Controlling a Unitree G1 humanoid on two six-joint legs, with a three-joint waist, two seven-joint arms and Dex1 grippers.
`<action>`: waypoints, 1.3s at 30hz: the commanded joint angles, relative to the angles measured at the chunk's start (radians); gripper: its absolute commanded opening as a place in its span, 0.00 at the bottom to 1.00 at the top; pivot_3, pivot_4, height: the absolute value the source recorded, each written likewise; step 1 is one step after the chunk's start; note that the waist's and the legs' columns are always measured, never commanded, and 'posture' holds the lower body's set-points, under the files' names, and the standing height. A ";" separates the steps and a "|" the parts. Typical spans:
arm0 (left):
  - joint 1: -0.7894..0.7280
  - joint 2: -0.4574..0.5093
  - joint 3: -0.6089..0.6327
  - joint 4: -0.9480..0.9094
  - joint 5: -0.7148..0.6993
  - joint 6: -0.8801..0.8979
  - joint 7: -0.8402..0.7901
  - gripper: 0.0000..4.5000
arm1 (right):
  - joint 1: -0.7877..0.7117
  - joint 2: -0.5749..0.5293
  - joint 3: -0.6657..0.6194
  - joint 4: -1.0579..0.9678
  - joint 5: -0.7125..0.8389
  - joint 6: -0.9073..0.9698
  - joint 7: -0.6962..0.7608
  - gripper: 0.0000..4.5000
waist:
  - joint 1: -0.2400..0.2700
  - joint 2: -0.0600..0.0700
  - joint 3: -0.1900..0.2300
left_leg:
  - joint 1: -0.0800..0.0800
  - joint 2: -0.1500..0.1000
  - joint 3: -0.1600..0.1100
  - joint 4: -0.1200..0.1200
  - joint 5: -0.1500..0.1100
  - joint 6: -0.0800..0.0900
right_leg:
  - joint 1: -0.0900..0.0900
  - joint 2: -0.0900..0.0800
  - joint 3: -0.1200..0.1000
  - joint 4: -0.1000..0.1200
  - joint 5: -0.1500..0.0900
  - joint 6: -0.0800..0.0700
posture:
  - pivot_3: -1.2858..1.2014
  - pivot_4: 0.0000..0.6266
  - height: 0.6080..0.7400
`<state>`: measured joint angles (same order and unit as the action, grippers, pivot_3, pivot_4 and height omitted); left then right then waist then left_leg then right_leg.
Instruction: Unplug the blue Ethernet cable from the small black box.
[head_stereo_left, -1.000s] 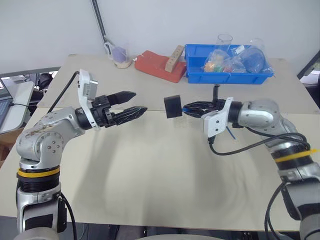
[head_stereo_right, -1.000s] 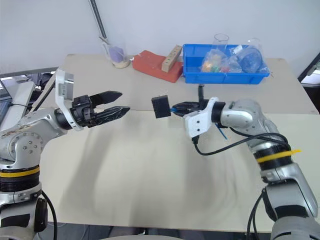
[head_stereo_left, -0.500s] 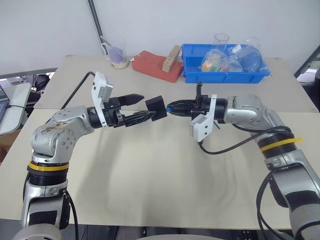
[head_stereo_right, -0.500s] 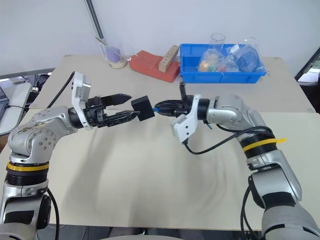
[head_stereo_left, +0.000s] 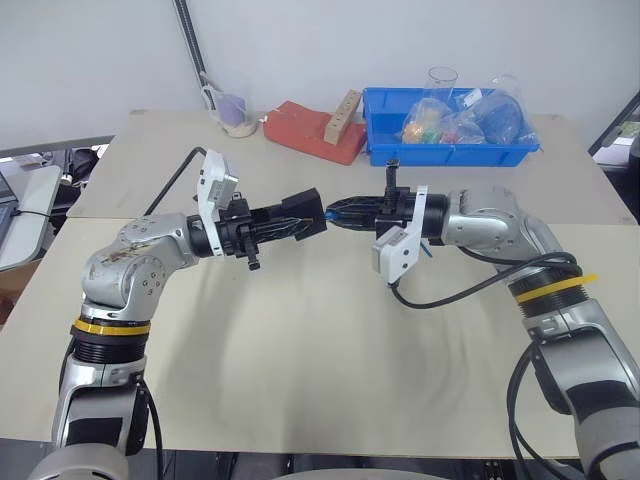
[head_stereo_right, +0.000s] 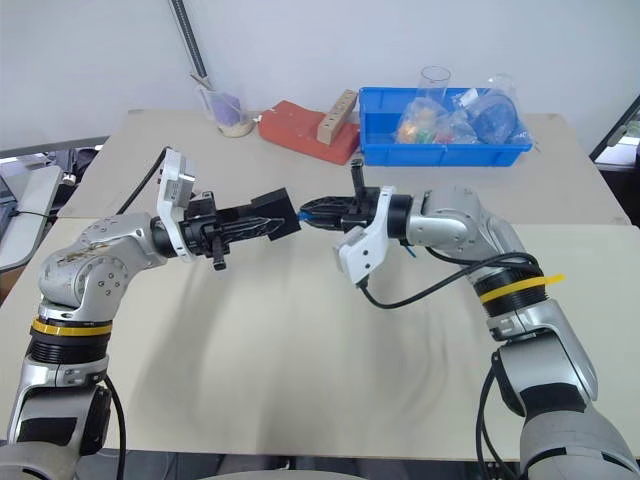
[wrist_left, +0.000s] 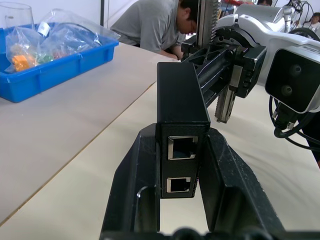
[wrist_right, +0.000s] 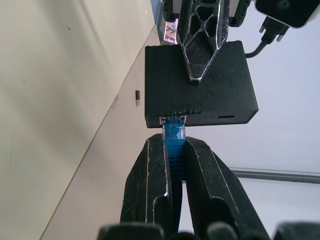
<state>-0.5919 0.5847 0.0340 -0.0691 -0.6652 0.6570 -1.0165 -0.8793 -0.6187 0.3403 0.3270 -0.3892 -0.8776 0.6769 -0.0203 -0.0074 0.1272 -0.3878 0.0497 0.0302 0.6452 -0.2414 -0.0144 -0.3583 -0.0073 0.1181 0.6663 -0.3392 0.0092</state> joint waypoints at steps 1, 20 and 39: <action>-0.033 0.001 0.011 -0.009 -0.002 -0.003 -0.001 0.12 | -0.033 0.009 -0.011 -0.078 0.075 0.016 0.021 0.01 | 0.000 0.000 0.000 | 0.000 0.000 0.000 0.000 0.000 0.000 | 0.000 0.000 0.000 0.000 0.000 0.000 | 0.52 0.24 1.00; -0.061 0.051 -0.027 -0.032 -0.002 -0.038 -0.189 0.12 | -0.020 -0.116 -0.161 -0.418 1.067 1.503 0.462 0.99 | 0.002 0.000 0.000 | -0.001 0.001 -0.004 0.000 -0.001 0.001 | 0.001 0.000 -0.004 -0.001 0.000 0.000 | 0.52 0.24 1.00; -0.080 0.054 -0.034 -0.049 0.004 -0.036 -0.210 0.12 | 0.017 -0.071 -0.147 -0.448 0.986 1.591 0.490 0.51 | 0.004 0.000 0.000 | -0.006 -0.001 -0.003 0.000 -0.001 0.001 | -0.005 0.000 -0.004 -0.001 0.000 0.000 | 0.52 0.24 1.00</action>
<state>-0.6497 0.6332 -0.0069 -0.0811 -0.6523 0.6337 -1.2181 -0.8516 -0.6935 0.2116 -0.1083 0.6020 0.7287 1.1573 -0.0161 -0.0073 0.1277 -0.3944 0.0490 0.0271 0.6456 -0.2421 -0.0129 -0.3634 -0.0067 0.1142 0.6650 -0.3392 0.0091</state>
